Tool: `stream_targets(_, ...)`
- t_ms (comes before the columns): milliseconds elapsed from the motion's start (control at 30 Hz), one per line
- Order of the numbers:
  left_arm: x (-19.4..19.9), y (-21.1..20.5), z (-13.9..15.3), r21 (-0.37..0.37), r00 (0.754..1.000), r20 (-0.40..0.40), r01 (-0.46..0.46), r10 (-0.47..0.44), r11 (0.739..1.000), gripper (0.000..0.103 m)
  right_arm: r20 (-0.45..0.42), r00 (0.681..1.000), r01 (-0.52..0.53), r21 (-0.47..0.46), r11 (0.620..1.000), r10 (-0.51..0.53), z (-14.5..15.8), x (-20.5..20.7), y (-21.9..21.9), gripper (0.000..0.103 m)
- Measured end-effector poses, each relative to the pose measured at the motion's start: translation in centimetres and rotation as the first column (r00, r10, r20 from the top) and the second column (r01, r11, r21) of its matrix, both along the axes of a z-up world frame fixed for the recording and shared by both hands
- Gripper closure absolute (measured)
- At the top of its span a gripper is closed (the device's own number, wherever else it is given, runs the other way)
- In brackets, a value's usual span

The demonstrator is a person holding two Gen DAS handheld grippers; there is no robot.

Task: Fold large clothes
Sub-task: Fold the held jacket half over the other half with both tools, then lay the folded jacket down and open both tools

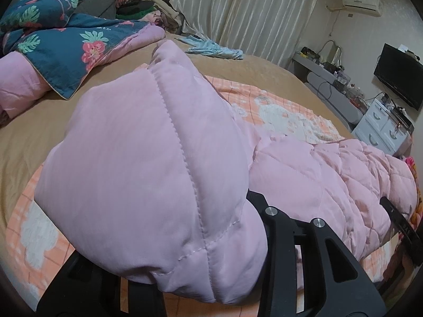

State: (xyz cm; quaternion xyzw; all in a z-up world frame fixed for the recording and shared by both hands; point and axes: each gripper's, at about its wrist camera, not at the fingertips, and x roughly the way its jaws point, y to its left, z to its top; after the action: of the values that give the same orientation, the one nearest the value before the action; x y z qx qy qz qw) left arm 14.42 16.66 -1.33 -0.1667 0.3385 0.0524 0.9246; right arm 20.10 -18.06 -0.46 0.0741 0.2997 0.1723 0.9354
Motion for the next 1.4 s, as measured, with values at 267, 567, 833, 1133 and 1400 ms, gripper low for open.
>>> stream_targets(267,-0.7,0.8,-0.6,-0.004,1.000,-0.014,0.007,-0.007,1.000,0.074,-0.019,1.000,0.014,-0.004,1.000,-0.014,0.0,-1.0,0.0,0.075)
stream_targets(567,-1.1,1.6,-2.2,-0.013,0.999,-0.042,0.000,-0.001,1.000,0.071,-0.063,0.997,0.036,-0.004,0.999,-0.036,-0.6,-1.4,0.1,0.073)
stream_targets(833,-1.2,2.3,-3.9,-0.039,0.998,-0.056,-0.002,0.000,0.999,0.067,-0.145,0.987,0.074,0.039,0.997,-0.068,-2.3,0.1,-0.7,0.070)
stream_targets(1133,-1.0,2.0,-5.0,-0.047,0.998,-0.066,-0.005,0.001,0.999,0.062,-0.236,0.966,0.122,0.065,0.990,-0.104,-5.2,1.8,-1.5,0.056)
stream_targets(1400,-2.0,2.7,-5.3,-0.101,0.996,-0.092,-0.011,0.002,0.995,0.040,-0.323,0.939,0.158,0.103,0.982,-0.118,-6.3,2.0,-3.0,0.026)
